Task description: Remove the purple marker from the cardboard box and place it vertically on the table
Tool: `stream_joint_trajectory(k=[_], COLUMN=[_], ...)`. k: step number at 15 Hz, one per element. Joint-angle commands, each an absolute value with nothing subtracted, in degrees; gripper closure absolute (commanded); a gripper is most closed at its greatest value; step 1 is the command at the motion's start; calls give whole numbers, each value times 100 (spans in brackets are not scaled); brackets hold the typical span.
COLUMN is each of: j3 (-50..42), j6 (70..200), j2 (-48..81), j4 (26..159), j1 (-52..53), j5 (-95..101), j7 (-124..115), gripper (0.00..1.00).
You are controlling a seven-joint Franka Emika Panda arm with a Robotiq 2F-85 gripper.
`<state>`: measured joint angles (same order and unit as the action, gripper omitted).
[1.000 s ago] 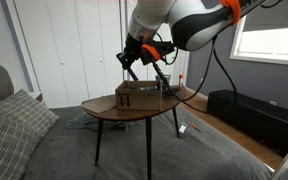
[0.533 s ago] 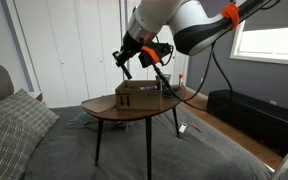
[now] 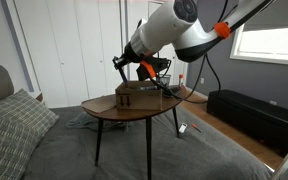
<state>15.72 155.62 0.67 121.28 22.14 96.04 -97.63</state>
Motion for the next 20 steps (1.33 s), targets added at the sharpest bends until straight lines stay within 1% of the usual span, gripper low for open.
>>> stream_joint_trajectory(k=[1, 2, 3, 5, 10, 11, 15, 19, 20], j3=[1588, 1589, 1574, 1574, 1575, 1593, 1688, 1756, 1951], j6=[15568, 15514, 15558, 15547, 15547, 15565, 15355, 14823, 14629], j2=[448, 558, 330, 487, 541, 588, 626, 668, 699], j4=[11990, 11957, 12117, 12098, 12028, 12038, 12131, 12315, 12374], j1=[2236, 2239, 2218, 2217, 2219, 2230, 2323, 2418, 2277], j5=[10845, 11222, 10596, 10946, 10966, 11099, 11412, 11881, 11954], j7=[-11293, -11657, -10935, -11353, -11398, -11644, -12177, -12901, -13001], gripper=[95, 95, 81, 81, 81, 95, 95, 95, 95])
